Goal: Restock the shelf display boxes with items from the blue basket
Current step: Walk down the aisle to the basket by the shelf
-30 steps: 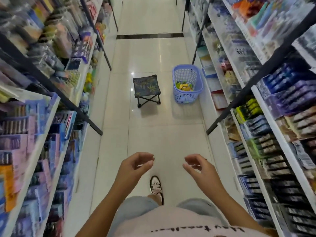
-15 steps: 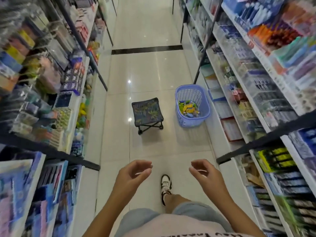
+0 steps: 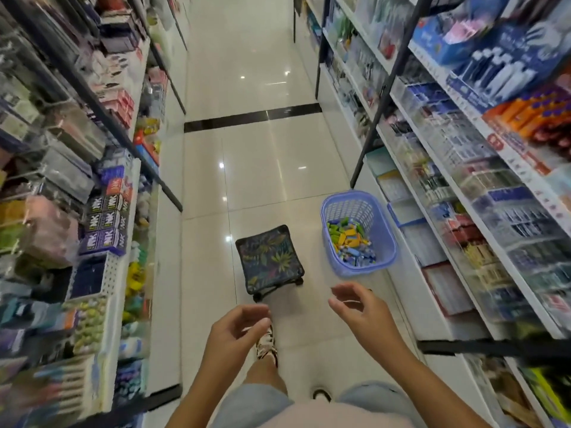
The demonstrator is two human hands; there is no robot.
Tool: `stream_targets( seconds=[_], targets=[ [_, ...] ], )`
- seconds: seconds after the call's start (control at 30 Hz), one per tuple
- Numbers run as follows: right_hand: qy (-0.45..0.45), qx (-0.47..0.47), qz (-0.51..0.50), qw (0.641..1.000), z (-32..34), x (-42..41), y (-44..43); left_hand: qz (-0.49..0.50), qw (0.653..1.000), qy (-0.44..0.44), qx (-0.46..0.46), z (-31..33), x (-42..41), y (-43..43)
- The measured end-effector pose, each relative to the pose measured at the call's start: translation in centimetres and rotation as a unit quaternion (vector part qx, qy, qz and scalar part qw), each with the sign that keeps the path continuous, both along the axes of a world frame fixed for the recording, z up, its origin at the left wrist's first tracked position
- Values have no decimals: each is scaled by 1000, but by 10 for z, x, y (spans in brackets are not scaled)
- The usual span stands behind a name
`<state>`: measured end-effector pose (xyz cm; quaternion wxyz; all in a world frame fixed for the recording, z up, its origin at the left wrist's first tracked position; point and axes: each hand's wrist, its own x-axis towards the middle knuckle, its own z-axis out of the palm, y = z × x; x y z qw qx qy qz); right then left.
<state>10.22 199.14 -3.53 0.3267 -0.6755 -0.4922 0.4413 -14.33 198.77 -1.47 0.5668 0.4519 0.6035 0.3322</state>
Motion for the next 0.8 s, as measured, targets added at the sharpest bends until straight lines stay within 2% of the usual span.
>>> stream_targets(
  seconds=[0.2, 0.4, 0.57, 0.8],
  targets=[
    [8, -40, -124, 991, -16, -5, 59, -103, 995, -1, 15, 11, 4, 144],
    [14, -71, -240, 968, -28, 2, 112, -189, 982, 20, 0, 11, 31, 258],
    [16, -86, -308, 947, -52, 39, 171, -252, 967, 22, -19, -5, 86, 337],
    [29, -130, -374, 918, -95, 123, 249, -332, 942, 41, -1, -29, 194, 430]
  ],
)
